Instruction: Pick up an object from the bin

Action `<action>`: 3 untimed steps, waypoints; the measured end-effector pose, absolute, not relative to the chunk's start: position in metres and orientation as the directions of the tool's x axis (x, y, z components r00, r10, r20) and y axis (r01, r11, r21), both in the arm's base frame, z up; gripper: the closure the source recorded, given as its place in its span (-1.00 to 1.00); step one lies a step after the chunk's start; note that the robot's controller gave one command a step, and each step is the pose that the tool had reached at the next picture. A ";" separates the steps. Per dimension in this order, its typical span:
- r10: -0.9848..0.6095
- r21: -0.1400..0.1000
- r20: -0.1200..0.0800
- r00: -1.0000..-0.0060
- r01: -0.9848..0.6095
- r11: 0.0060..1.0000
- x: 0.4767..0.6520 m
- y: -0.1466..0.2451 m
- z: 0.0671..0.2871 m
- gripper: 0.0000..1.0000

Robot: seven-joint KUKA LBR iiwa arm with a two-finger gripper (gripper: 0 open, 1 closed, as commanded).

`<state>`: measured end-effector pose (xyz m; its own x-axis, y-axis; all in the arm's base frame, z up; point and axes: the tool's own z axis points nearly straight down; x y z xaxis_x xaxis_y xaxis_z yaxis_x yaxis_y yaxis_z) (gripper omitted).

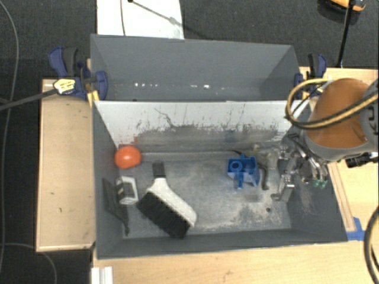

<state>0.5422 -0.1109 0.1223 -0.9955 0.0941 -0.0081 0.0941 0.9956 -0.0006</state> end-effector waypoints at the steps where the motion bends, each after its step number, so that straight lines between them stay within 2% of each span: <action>1: 0.057 -0.001 -0.005 -0.998 0.057 0.998 0.561 -0.084 0.099 -1.00; 2: 0.068 0.000 -0.012 -0.998 0.068 0.998 0.562 -0.075 0.079 -1.00; 3: 0.189 -0.001 -0.010 -0.982 0.189 0.982 0.571 -0.048 0.074 -1.00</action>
Offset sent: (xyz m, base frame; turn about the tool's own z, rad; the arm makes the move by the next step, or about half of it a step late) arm 0.0161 0.0362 -0.0505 -0.0150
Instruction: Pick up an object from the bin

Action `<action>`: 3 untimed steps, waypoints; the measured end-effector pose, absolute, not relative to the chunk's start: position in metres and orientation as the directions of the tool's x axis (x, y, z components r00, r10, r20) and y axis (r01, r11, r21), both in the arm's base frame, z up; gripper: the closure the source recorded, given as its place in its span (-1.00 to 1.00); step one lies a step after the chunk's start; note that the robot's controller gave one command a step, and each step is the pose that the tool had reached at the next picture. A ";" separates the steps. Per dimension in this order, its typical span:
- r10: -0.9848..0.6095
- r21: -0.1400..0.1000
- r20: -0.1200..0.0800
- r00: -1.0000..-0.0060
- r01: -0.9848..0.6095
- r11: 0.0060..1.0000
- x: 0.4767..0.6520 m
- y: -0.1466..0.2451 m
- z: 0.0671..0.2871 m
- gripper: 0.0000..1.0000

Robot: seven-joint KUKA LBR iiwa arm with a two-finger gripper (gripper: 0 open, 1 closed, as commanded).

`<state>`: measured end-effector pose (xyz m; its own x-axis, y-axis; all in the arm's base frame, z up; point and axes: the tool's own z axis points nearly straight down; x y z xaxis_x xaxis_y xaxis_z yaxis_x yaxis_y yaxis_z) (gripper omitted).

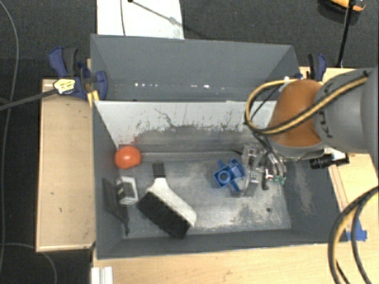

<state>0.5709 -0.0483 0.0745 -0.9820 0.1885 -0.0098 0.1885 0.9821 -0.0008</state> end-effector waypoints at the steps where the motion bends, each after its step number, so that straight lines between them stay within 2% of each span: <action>1: 0.272 0.005 -0.011 -0.962 0.272 0.962 0.581 -0.029 0.073 -1.00; 2: 0.181 0.000 -0.015 -0.983 0.181 0.983 0.586 -0.014 0.072 -1.00; 3: 0.288 0.005 -0.012 -0.957 0.288 0.957 0.582 0.009 0.071 -1.00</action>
Offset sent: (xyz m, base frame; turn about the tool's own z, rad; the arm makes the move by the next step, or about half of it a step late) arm 0.0196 0.0606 -0.0045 0.1152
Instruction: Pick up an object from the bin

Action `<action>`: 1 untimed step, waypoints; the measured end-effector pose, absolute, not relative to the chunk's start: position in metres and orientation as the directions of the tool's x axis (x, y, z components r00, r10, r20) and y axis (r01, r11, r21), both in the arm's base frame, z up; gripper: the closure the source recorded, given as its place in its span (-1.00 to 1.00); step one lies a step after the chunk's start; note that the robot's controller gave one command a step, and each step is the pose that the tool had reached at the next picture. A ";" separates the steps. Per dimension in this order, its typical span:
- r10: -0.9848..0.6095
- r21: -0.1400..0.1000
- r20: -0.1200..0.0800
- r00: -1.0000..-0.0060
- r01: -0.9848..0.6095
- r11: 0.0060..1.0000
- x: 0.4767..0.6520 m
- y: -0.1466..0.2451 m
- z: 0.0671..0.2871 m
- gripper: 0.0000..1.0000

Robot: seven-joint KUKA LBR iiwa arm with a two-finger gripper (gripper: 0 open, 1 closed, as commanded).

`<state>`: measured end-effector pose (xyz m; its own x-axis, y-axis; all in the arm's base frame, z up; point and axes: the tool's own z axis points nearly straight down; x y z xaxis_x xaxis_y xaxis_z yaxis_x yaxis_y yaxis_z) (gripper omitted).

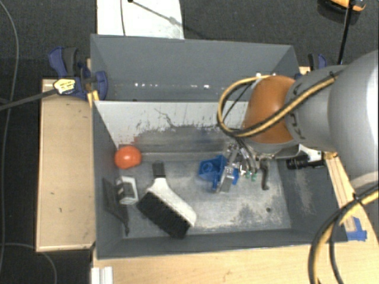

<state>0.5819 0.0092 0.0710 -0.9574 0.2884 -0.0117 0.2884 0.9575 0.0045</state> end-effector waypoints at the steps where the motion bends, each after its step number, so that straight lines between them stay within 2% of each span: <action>1: 0.357 0.003 -0.016 -0.934 0.357 0.934 0.583 0.020 0.071 1.00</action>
Offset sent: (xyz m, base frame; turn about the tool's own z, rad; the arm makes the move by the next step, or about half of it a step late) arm 0.0000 0.0000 0.0000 0.0000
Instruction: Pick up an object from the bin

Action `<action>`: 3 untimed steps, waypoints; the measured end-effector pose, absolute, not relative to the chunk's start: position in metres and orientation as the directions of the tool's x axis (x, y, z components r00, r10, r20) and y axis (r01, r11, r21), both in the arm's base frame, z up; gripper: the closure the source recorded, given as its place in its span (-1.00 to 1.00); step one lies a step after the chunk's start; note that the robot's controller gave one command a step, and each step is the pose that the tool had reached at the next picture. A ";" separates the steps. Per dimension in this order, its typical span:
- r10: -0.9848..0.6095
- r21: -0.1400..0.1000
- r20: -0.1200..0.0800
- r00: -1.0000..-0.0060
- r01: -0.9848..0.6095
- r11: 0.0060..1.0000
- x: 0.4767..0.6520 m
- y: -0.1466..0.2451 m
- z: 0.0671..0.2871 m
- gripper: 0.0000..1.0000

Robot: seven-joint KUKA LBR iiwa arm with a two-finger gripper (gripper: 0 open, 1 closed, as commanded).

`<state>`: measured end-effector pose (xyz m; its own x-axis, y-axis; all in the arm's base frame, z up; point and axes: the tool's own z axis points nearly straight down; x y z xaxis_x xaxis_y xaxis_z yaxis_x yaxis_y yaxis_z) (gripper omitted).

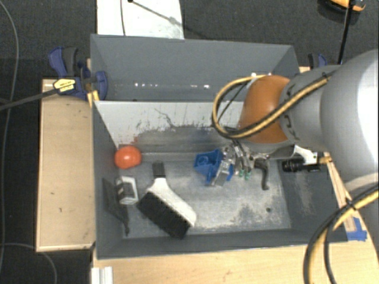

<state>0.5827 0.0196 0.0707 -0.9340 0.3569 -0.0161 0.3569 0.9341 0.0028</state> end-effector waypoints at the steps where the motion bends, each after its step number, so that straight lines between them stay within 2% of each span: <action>1: 0.356 0.003 -0.016 -0.934 0.356 0.934 0.583 0.020 0.071 1.00; 2: 0.362 0.002 -0.017 -0.932 0.362 0.932 0.583 0.021 0.071 1.00; 3: 0.341 -0.001 -0.010 -0.940 0.341 0.940 0.560 0.026 0.122 1.00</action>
Offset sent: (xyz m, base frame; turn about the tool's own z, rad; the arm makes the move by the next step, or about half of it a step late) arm 0.0053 0.0248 -0.0007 0.0478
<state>0.5596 0.0257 0.1224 -0.9402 0.3406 -0.0097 0.3406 0.9402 -0.0010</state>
